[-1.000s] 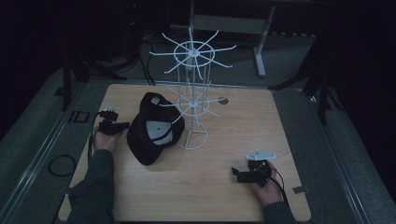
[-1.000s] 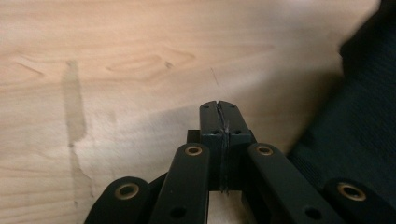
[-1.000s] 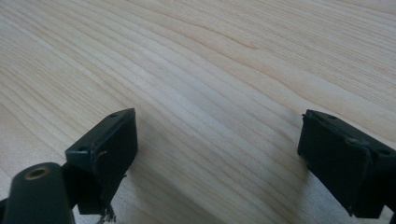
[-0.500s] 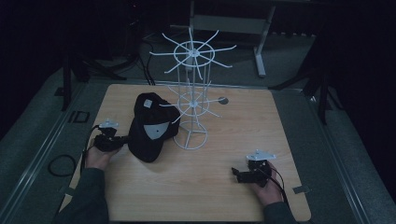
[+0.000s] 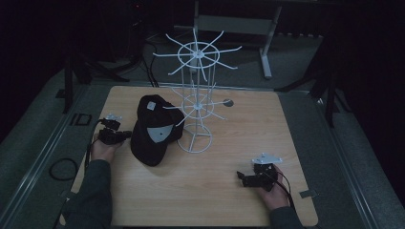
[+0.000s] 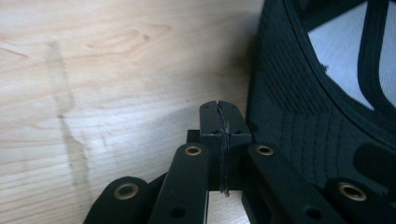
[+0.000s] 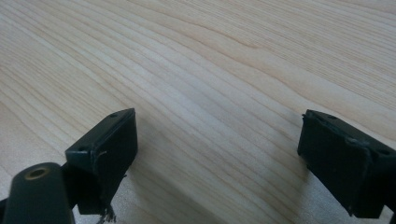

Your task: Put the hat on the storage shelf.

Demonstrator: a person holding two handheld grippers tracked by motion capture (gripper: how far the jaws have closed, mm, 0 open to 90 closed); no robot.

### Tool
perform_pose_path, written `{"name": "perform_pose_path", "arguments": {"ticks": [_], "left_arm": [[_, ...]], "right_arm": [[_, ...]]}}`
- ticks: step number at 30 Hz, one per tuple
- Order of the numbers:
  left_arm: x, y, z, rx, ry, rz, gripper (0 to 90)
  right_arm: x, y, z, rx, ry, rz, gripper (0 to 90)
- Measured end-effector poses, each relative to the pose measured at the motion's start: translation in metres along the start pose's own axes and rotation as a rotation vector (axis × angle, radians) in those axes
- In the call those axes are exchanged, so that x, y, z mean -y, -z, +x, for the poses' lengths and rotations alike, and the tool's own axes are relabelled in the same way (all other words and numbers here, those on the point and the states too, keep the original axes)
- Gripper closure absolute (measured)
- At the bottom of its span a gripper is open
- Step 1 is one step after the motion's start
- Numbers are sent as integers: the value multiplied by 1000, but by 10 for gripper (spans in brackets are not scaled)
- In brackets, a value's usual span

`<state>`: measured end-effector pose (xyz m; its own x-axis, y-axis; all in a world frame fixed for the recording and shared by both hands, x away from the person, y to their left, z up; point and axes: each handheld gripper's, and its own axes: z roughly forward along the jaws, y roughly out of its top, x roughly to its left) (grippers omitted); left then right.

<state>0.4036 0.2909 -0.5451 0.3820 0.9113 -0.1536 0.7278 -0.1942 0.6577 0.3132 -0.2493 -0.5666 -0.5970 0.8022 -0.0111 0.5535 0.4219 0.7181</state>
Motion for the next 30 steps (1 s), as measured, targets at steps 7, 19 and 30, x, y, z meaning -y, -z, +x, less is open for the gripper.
{"name": "perform_pose_path", "arguments": {"ticks": [7, 19, 30], "left_arm": [[14, 12, -10, 27, -18, -17, 900], [30, 37, -57, 96, -142, -62, 896], [42, 56, -52, 154, -88, -144, 800]], "right_arm": [[0, 0, 0, 0, 0, 0, 119], [0, 0, 0, 0, 0, 0, 119], [0, 0, 0, 0, 0, 0, 119]]}}
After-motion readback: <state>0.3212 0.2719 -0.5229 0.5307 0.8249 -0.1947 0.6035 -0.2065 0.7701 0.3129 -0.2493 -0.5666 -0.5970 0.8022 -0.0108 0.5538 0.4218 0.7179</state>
